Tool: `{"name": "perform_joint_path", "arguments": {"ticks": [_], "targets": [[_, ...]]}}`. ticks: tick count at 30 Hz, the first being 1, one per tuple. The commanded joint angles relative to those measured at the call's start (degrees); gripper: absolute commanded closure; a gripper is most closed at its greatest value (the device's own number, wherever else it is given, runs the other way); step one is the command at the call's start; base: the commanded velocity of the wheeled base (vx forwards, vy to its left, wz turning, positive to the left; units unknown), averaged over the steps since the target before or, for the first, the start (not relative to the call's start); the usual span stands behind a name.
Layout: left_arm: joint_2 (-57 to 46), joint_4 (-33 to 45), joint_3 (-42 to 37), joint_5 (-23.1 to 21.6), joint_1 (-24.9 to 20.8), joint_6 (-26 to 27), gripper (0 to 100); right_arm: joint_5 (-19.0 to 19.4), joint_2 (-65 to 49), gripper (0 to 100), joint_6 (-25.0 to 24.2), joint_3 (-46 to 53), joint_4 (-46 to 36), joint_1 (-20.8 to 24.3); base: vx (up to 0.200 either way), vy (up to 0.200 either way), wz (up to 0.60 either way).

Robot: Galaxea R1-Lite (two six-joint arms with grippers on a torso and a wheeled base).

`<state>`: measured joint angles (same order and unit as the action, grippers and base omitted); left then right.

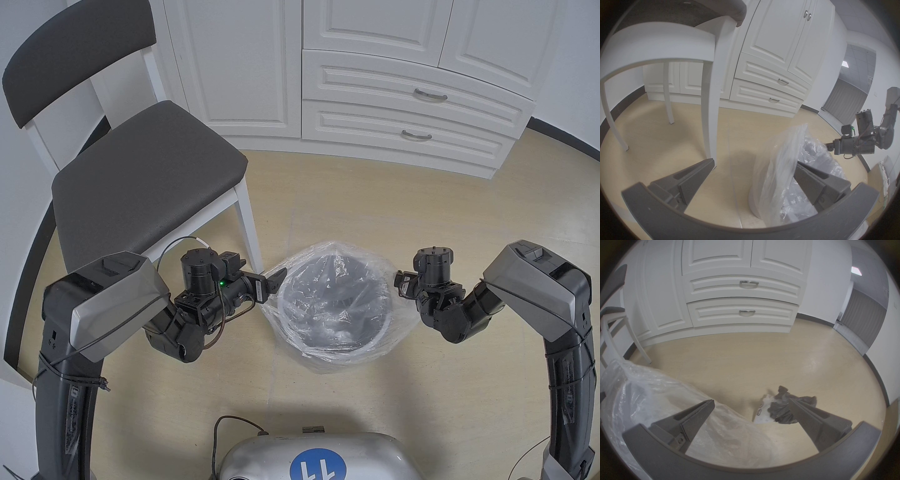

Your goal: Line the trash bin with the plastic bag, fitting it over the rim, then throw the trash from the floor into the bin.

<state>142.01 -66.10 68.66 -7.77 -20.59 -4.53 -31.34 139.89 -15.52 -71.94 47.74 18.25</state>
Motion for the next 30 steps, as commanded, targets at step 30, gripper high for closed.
{"name": "perform_joint_path", "arguments": {"ticks": [30], "targets": [[13.2,6.8,16.5,6.5,1.7,-2.3,0,4.4,7.2,0,-2.4,-3.6,-0.3,-3.6,0.0,0.0,0.0]]}}
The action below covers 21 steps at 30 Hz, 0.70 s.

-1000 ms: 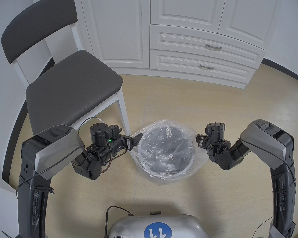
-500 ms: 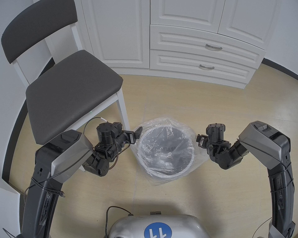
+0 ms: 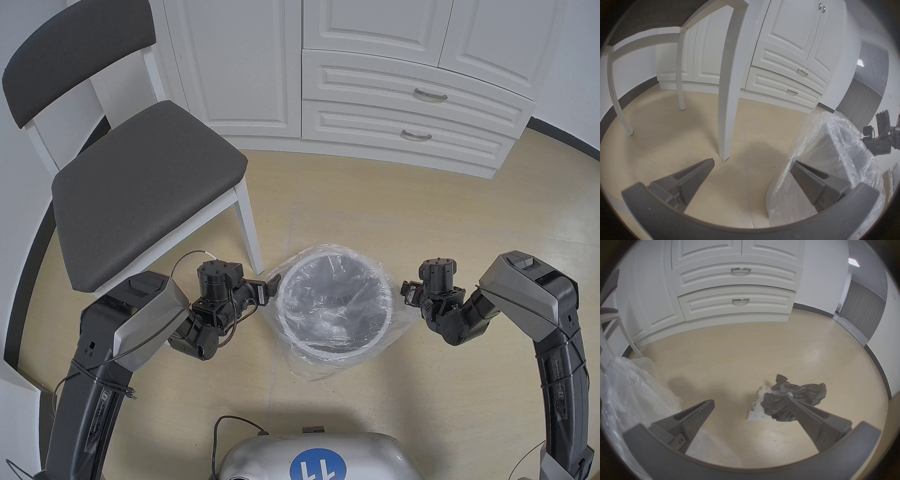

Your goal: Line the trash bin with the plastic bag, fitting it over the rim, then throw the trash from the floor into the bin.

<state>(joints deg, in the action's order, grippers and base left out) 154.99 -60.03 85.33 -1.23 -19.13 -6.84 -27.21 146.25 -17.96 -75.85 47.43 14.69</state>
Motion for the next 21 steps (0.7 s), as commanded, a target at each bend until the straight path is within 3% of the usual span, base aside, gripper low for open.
{"name": "perform_joint_path", "arguments": {"ticks": [1,21], "targets": [[0.2,0.9,-0.2,0.0,0.2,0.0,0,0.3,0.9,0,0.0,0.4,0.0,0.0,0.0,0.0,0.0],[0.7,2.1,-5.8,-2.0,-0.1,0.9,0,1.5,4.2,0,0.6,2.2,-0.1,0.3,0.0,0.0,0.0]]}}
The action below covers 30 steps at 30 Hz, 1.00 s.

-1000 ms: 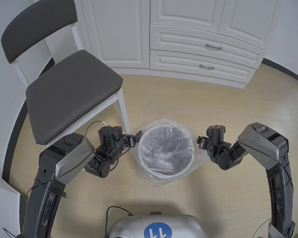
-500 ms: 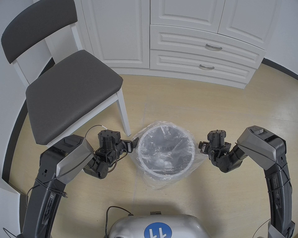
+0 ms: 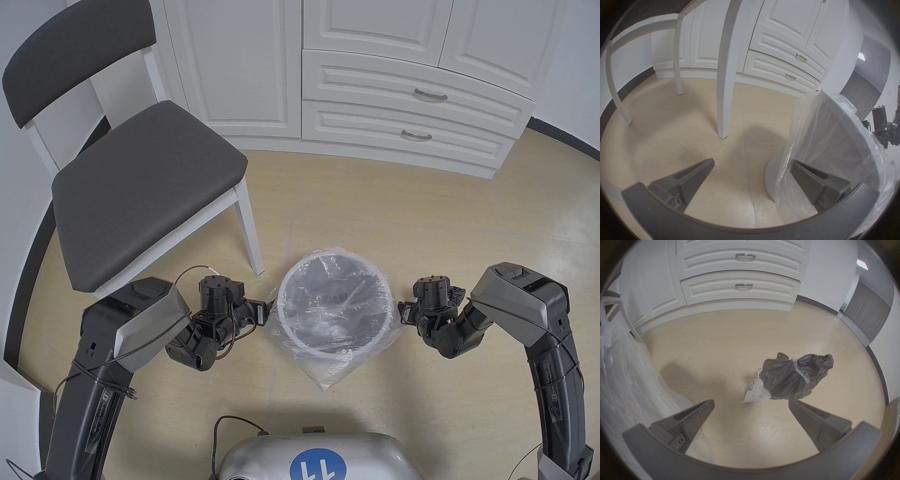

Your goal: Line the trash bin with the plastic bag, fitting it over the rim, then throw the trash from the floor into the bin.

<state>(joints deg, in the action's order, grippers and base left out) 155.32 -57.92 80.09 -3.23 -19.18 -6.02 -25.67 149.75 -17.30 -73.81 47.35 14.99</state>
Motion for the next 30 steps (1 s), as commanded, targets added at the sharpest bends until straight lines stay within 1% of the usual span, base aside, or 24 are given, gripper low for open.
{"name": "perform_joint_path", "arguments": {"ticks": [1,8,12,15,16,17,18,19,20,21,22,23,24,25,28,30], "targets": [[0.4,0.0,-0.6,0.0,-0.1,0.0,0,0.0,0.7,0,0.0,0.2,0.0,0.0,0.0,0.0,0.0],[-0.5,0.0,-0.6,-0.1,0.7,0.1,0,-0.1,-0.6,0,0.0,1.0,-0.2,0.0,0.0,0.0,0.0],[-4.4,0.3,-3.0,-0.2,1.9,0.5,0,-0.2,-6.0,0,1.2,5.3,-0.1,0.0,0.0,0.0,0.0],[-10.5,2.5,-8.8,-1.6,2.8,3.8,0,0.0,-13.0,0,6.5,12.7,0.7,-0.1,0.0,0.0,0.0],[-10.5,2.5,-8.8,-1.6,2.8,3.8,0,0.0,-13.0,0,6.5,12.7,0.7,-0.1,0.0,0.0,0.0],[-13.9,2.7,-12.7,-4.1,3.2,5.1,0,0.4,-16.9,0,9.6,17.2,1.4,-0.1,0.0,0.0,0.0],[-14.2,2.7,-12.9,-4.2,3.3,5.1,0,0.4,-17.1,0,9.8,17.6,1.6,0.0,0.0,0.0,0.0],[-16.9,2.7,-16.3,-6.9,3.3,5.7,0,1.2,-20.0,0,12.2,21.6,4.1,0.5,0.0,0.0,0.0],[-17.1,2.7,-16.5,-7.0,3.4,5.8,0,1.2,-20.3,0,12.4,21.9,4.3,0.5,0.0,0.0,0.0],[-18.6,2.5,-18.5,-8.4,3.3,6.6,0,1.5,-22.0,0,14.7,24.9,7.8,1.2,0.0,0.0,0.0],[-18.7,2.5,-18.6,-8.5,3.4,6.7,0,1.5,-22.1,0,14.9,25.2,8.1,1.3,0.0,0.0,0.0],[-19.2,2.2,-19.8,-8.8,3.4,8.4,0,1.5,-23.1,0,16.9,27.9,13.0,2.8,0.0,0.0,0.0],[-19.3,2.2,-19.9,-8.8,3.4,8.7,0,1.4,-23.2,0,17.2,28.6,14.3,3.1,0.0,0.0,0.0],[-19.4,2.1,-20.4,-8.8,3.3,9.5,0,1.4,-23.5,0,18.4,30.5,18.0,4.3,0.0,0.0,0.0],[-19.2,2.1,-20.9,-8.8,3.3,10.3,0,1.0,-23.3,0,21.1,33.3,23.2,5.9,0.0,0.0,0.0],[-19.0,2.1,-20.9,-8.8,3.3,10.4,0,0.8,-23.2,0,22.0,34.4,25.2,7.1,0.0,0.0,0.0]]}}
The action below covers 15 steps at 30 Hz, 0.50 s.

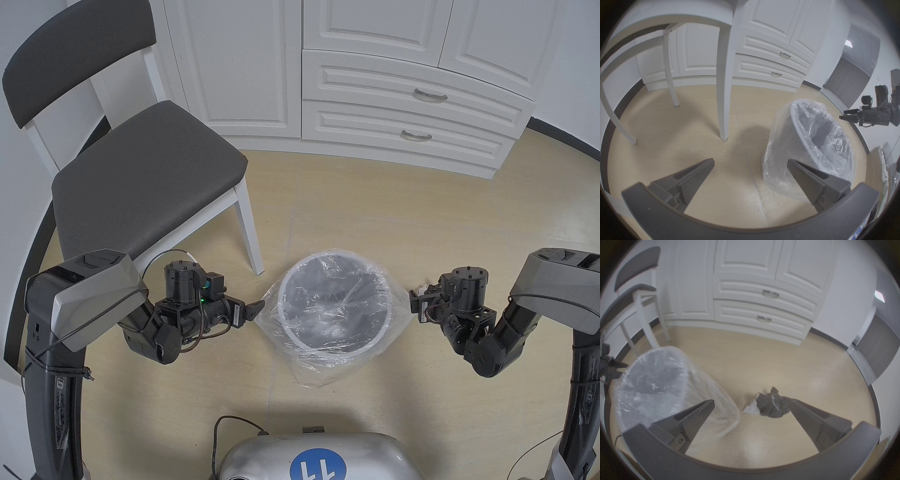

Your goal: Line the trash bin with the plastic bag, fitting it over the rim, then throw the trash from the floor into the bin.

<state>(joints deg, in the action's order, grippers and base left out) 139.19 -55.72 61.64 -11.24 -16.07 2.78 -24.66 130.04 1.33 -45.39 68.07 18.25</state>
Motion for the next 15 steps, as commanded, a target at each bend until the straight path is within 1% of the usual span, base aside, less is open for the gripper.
{"name": "perform_joint_path", "arguments": {"ticks": [1,2,5,8,10,12,15], "targets": [[-2.9,-0.1,-2.5,-0.9,0.2,1.6,0,-0.2,-3.5,0,3.4,6.0,4.5,3.9,0.0,0.0,0.0],[-2.8,-0.1,-2.8,-0.9,0.1,1.8,0,-0.6,-3.6,0,3.6,6.5,4.3,4.6,0.0,0.0,0.0],[-2.4,-0.1,-3.8,-1.6,-0.3,1.9,0,-0.7,-1.9,0,4.1,7.1,3.9,4.9,0.0,0.0,0.0],[-0.5,-0.2,-3.9,-2.6,-1.2,2.0,0,-0.6,2.7,0,4.7,6.5,3.9,4.2,0.0,0.0,0.0],[0.9,-0.2,-3.5,-2.6,-1.4,2.0,0,-0.2,4.7,0,5.3,6.3,3.8,3.6,0.0,0.0,0.0],[3.6,-0.2,-2.3,-2.6,-1.5,2.3,0,0.3,8.0,0,7.2,6.0,2.5,2.2,0.0,0.0,0.0],[6.0,-0.4,-0.6,-2.6,-1.5,2.8,0,1.4,11.5,0,7.0,3.8,2.3,2.1,0.0,0.0,0.0]]}}
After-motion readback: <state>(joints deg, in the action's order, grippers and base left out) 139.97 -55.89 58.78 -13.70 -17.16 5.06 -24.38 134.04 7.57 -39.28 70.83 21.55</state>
